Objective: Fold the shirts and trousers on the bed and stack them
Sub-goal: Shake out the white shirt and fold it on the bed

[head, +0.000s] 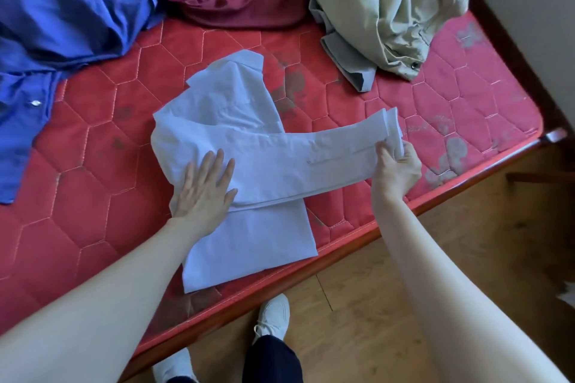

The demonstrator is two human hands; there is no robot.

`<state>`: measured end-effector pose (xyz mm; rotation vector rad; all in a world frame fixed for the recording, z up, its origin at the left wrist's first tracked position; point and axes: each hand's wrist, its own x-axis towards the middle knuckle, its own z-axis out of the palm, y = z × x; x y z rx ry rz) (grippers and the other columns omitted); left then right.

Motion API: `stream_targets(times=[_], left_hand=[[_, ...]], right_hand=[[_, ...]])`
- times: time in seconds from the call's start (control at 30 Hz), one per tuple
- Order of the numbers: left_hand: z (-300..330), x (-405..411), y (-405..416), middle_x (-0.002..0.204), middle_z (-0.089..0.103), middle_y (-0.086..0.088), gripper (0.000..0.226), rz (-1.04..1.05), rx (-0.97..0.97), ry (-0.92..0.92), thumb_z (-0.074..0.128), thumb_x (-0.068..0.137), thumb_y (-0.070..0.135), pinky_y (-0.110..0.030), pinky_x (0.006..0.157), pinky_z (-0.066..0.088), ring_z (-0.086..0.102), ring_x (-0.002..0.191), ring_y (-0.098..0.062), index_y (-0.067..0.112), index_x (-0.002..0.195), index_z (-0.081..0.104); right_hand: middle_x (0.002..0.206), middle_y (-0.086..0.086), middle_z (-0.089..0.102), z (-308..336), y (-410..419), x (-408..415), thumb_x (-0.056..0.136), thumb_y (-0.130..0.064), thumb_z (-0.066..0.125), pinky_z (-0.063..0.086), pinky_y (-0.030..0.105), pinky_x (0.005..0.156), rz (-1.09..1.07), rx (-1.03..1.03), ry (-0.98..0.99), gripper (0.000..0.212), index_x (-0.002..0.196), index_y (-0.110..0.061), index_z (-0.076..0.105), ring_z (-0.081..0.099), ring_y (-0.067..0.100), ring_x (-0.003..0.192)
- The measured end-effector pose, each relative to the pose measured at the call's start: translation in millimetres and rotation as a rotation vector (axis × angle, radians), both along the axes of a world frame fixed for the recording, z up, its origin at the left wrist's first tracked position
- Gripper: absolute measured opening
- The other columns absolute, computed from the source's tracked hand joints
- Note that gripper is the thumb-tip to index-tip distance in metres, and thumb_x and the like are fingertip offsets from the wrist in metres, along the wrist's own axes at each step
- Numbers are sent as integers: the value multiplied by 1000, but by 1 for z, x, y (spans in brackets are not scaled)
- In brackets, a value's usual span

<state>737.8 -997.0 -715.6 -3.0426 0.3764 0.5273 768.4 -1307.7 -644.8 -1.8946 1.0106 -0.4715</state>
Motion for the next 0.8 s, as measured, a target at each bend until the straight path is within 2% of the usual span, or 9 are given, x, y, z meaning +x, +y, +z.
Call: stream_targets(times=[0.1, 0.2, 0.27, 0.4, 0.5, 0.57, 0.63, 0.7, 0.8], left_hand=[[6, -1, 0, 161, -7, -16, 67, 156, -95, -118, 35, 100, 38, -48, 119, 1, -6, 150, -29, 12, 155, 7], [6, 6, 9, 161, -3, -21, 71, 245, -154, -165, 44, 98, 33, -46, 119, 4, -1, 149, -33, 4, 153, 10], [1, 15, 17, 161, -4, -18, 70, 216, -130, -101, 39, 100, 35, -45, 120, 3, -3, 150, -30, 4, 153, 7], [-10, 29, 24, 162, -10, -9, 67, 97, -21, 151, 18, 102, 45, -45, 121, -4, -13, 149, -21, 6, 154, -2], [-14, 31, 26, 162, -11, -10, 69, 27, 34, 148, 15, 102, 47, -43, 120, -5, -14, 149, -22, 5, 153, -5], [-13, 28, 26, 162, -8, -10, 68, -10, 34, 75, 17, 103, 46, -42, 120, -5, -11, 149, -22, 4, 153, -3], [-11, 25, 29, 162, 2, -13, 64, -8, -54, -121, 29, 102, 38, -44, 120, 2, 1, 150, -26, 4, 153, 10], [-8, 26, 36, 161, 11, -18, 62, 118, -154, -265, 40, 99, 29, -47, 119, 9, 11, 149, -31, 1, 152, 20], [-15, 29, 46, 159, 12, -21, 60, 139, -131, -214, 43, 101, 27, -49, 120, 10, 12, 148, -33, -2, 150, 22]], right_hand=[[57, -11, 49, 2, -2, 0, 81, -24, 64, 39, 21, 54, -26, -86, -20, 6, 76, -22, 60, 47, 8, 56], [58, -13, 50, 5, -9, -1, 77, -25, 65, 37, 12, 52, -129, -90, -58, 5, 76, -25, 60, 49, 9, 57], [61, -12, 54, 1, -18, -2, 76, -23, 66, 38, 14, 55, -182, -59, -55, 5, 78, -24, 62, 52, 11, 62], [75, -2, 63, -23, -28, -12, 77, -20, 67, 47, 27, 68, -159, 16, 91, 9, 86, -18, 66, 59, 18, 72], [67, -6, 60, -46, -27, -19, 78, -22, 70, 49, 29, 66, -132, 75, 151, 7, 80, -20, 63, 60, 18, 70], [67, -8, 60, -57, -30, -20, 79, -21, 71, 52, 31, 70, -162, 102, 158, 8, 80, -21, 63, 60, 16, 69], [68, -9, 61, -64, -36, -20, 79, -21, 71, 54, 34, 74, -169, 105, 172, 8, 80, -22, 63, 59, 14, 67], [68, -8, 61, -69, -42, -22, 78, -22, 70, 55, 37, 76, -157, 87, 195, 7, 79, -20, 63, 59, 16, 68], [85, 1, 67, -72, -49, -23, 77, -27, 69, 52, 37, 77, -136, 1, 321, 18, 90, -16, 65, 61, 25, 80]])
